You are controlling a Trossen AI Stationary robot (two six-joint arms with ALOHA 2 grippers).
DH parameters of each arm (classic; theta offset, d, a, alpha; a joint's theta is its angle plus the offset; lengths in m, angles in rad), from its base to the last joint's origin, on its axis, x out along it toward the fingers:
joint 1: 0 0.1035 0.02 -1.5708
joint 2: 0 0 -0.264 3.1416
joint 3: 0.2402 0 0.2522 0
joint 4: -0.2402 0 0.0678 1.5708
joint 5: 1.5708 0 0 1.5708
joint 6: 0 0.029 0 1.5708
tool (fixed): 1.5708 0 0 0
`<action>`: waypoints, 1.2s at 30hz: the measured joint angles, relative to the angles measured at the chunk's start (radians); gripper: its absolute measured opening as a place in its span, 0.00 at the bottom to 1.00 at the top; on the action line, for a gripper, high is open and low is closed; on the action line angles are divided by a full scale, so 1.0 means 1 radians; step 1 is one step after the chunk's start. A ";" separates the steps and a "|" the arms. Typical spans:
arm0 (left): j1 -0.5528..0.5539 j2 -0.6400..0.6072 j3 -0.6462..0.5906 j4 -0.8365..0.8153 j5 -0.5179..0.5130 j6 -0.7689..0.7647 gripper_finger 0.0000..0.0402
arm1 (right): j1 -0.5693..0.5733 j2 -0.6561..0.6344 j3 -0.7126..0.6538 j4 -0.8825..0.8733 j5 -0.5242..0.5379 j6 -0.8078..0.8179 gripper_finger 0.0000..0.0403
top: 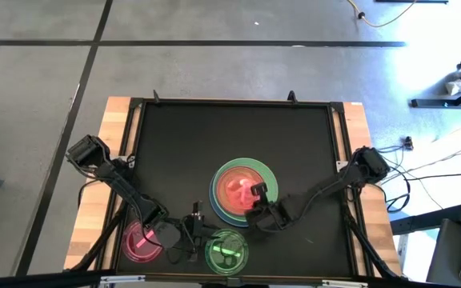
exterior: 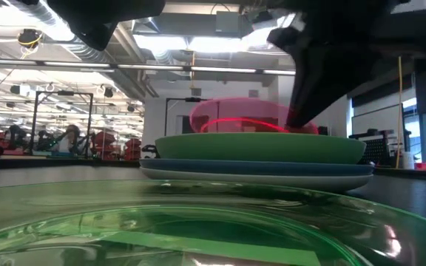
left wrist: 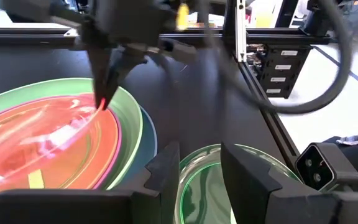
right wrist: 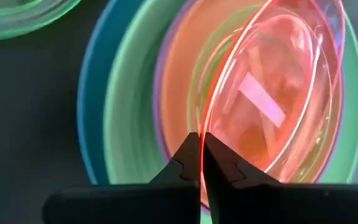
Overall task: Stack plastic plates
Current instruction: Stack the right red plate on top of the top green plate, then stack the red plate on top of the red plate
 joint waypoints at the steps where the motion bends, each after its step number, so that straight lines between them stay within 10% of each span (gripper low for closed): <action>1: 0.000 0.000 0.000 0.000 0.000 0.000 0.28 | -0.008 0.000 0.000 0.004 -0.012 0.023 0.00; 21: -0.001 0.000 0.000 -0.011 0.000 -0.001 0.28 | -0.015 -0.140 -0.006 0.010 -0.148 0.124 0.38; 36: 0.013 -0.001 0.000 -0.108 0.040 -0.093 0.28 | 0.145 -0.505 -0.578 0.591 -0.115 0.277 0.38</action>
